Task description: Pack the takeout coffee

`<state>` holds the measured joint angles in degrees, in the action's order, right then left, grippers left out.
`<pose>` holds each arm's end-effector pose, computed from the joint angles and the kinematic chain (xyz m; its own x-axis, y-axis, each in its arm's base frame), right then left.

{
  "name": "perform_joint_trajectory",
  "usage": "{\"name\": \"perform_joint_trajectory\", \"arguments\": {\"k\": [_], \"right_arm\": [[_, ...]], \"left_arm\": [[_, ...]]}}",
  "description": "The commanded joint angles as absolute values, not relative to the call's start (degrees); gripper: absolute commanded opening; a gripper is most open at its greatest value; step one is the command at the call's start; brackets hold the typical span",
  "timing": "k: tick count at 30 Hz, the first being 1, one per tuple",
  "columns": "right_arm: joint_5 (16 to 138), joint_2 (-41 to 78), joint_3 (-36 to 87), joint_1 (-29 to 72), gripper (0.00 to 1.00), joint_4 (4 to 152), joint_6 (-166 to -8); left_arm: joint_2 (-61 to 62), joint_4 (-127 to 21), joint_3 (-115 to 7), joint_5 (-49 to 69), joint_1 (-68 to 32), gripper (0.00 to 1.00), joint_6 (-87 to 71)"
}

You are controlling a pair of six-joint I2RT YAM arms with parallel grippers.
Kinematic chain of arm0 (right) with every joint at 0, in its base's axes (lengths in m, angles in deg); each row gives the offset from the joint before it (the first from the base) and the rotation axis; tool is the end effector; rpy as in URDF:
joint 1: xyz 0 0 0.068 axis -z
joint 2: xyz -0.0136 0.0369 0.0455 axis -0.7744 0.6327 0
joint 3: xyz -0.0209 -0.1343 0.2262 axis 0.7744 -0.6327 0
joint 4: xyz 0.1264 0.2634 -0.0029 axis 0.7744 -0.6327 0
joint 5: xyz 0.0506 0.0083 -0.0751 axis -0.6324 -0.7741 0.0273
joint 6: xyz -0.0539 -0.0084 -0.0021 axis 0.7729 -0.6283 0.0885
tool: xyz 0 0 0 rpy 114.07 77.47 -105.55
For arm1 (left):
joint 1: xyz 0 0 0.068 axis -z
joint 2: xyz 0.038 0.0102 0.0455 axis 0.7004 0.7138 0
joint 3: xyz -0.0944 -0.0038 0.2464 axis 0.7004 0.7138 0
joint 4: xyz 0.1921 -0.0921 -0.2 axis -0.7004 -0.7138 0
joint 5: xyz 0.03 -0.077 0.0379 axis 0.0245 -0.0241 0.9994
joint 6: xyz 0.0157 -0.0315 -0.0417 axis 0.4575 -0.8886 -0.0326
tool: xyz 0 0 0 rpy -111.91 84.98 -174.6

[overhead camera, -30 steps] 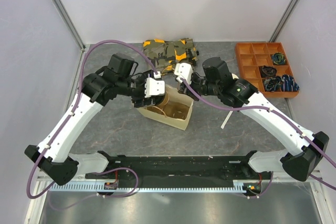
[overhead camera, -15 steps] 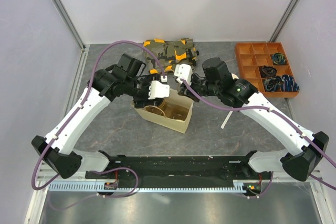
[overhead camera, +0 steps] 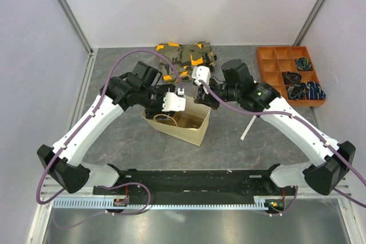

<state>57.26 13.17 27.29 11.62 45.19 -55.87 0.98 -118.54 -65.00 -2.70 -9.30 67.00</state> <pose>0.2402 0.2172 0.3701 -0.0231 -0.4874 -0.8729 -0.9573 0.2624 -0.1212 0.2272 -0.1762 0.3644 0.3129 0.7967 -0.5170 0.9251 -0.1324 0.3559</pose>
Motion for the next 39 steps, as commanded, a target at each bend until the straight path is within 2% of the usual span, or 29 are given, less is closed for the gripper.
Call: {"name": "perform_joint_trajectory", "arguments": {"k": [1, 5, 23, 39], "right_arm": [[52.23, 13.41, 30.41, 12.26, 0.0, 46.52, -57.25], [50.82, 12.62, 30.16, 12.0, 0.0, 47.31, -55.58], [65.93, 2.86, 19.43, 4.44, 0.0, 56.8, -48.72], [63.57, 0.84, 16.71, 3.91, 0.0, 58.21, -49.07]], "left_arm": [[1.71, -116.86, -64.91, -2.01, -8.86, 0.31, 70.91], [1.88, -116.69, -63.94, -1.04, -8.16, 0.3, 71.36], [-7.6, -105.35, -48.92, 8.01, -5.17, 0.29, 72.94], [-8.49, -98.15, -42.49, 13.73, -2.53, 0.26, 69.17]]}}
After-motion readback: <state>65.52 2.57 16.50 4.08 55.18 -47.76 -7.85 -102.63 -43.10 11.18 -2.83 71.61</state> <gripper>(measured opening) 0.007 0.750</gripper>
